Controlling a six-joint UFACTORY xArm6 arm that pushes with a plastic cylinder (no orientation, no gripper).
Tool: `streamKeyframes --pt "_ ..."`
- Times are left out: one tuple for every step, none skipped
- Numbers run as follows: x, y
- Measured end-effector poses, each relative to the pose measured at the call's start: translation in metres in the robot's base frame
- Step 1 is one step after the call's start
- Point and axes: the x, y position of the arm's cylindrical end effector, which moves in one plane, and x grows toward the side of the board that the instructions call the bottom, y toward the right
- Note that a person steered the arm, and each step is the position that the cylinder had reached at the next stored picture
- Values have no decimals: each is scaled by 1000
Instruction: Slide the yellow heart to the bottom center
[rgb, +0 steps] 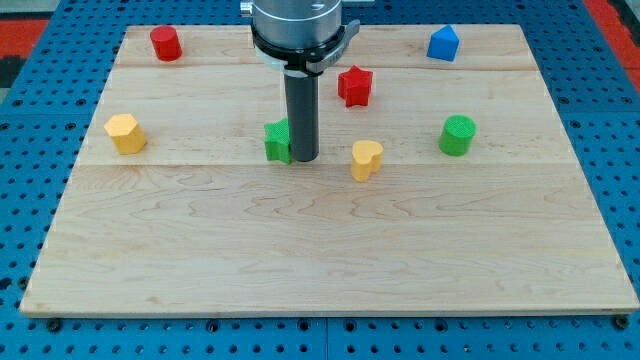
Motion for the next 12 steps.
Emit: streamKeyframes --pt "-1 14" --pt "-8 33" --pt "-11 33" --pt "-11 33" --pt "-11 34" --pt "-15 34" --pt "-35 44" --pt "-21 74" --pt "16 81" --pt "60 63" --pt "88 61" --pt "85 90"
